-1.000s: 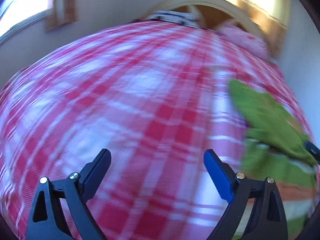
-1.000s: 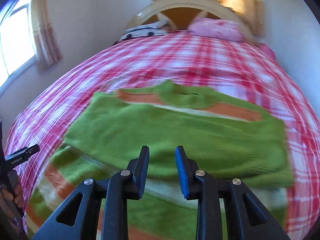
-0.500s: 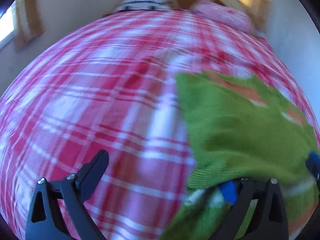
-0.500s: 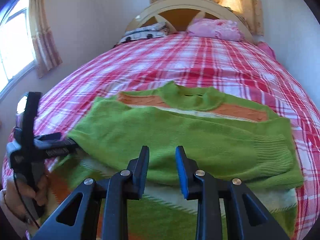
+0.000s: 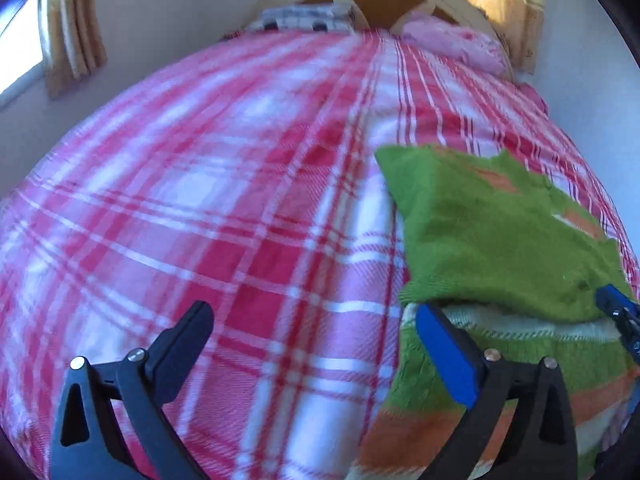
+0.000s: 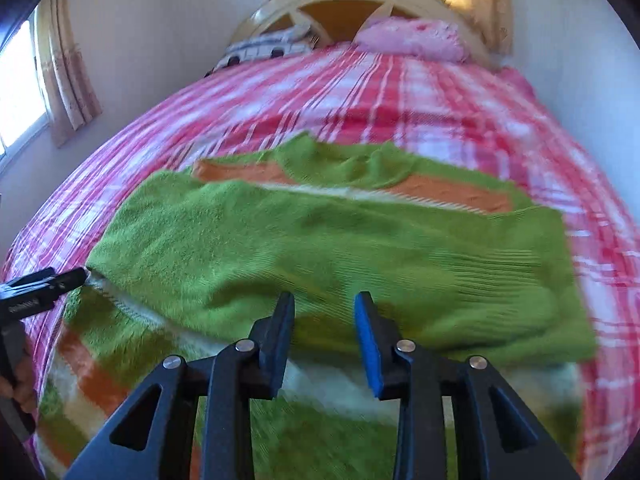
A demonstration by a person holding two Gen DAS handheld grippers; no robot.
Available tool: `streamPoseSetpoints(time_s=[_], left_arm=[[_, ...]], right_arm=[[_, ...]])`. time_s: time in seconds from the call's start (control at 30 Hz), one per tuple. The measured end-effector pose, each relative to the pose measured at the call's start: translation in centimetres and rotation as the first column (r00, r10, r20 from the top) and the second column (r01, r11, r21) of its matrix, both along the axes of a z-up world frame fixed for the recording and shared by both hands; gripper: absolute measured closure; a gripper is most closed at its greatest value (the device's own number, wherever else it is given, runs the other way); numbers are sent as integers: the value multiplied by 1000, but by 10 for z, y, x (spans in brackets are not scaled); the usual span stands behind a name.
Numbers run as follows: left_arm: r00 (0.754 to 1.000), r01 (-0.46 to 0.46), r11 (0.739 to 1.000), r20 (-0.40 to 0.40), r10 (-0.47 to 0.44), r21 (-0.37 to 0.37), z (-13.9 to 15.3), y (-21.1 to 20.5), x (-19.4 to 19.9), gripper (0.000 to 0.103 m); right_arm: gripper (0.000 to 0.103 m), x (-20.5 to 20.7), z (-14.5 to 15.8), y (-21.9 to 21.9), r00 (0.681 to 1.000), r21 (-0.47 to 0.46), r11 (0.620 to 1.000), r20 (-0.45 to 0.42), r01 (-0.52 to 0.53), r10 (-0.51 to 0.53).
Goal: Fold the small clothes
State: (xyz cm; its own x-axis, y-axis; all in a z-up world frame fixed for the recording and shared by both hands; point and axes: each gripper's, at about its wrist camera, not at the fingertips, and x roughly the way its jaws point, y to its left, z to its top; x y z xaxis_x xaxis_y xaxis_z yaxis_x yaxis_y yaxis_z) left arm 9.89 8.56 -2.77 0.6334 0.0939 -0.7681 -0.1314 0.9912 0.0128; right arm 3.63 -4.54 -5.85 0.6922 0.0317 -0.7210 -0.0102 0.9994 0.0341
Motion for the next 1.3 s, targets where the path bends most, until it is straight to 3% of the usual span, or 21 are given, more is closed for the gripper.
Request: streamPoseSetpoints(time_s=[0.1,0.23,0.33,0.47,0.6,0.67,0.8,0.93,1.0,1.13,1.3], left_arm=[[1000,-5,1000,17,5,3,6,4,-5,0],[990,125,985,82,-116,-121,13,9,-28,0],[971,222,966,124,-207,-130,14,13,-61,0],[944,318,942,132,-303,-111,13,11,-102,0],[922,385,905,107,-371,-179,4,15,-146,0],[920,393,901,96,-381,-186,0,15,-163,0],[905,425,877,102,-413,-223,-10,11,-196,0],[888,458,862,74,-453,-219,-22,5,-219,0],[884,466,862,64,-463,-200,-29,1,-228,0],[885,465,866,57,-463,-184,-37,-10,-238,5],[895,445,878,71,-440,-176,-40,-10,-244,11]], right_arm=[[70,-20,7,-19,999,37,998,8,47,-47],[70,-57,20,-40,998,122,991,27,60,-63],[69,-102,36,-48,995,91,995,81,51,-58],[51,-166,58,-65,989,53,998,137,45,-52],[49,-230,75,-82,987,30,999,155,32,-36],[49,-255,77,-87,988,30,999,151,30,-35],[49,-292,71,-89,989,37,999,142,30,-35],[49,-329,74,-92,984,170,982,169,-87,58],[49,-345,76,-87,982,147,982,168,-116,91],[49,-361,56,-82,991,50,996,112,-72,66],[49,-355,14,-98,1000,113,993,5,27,-28]])
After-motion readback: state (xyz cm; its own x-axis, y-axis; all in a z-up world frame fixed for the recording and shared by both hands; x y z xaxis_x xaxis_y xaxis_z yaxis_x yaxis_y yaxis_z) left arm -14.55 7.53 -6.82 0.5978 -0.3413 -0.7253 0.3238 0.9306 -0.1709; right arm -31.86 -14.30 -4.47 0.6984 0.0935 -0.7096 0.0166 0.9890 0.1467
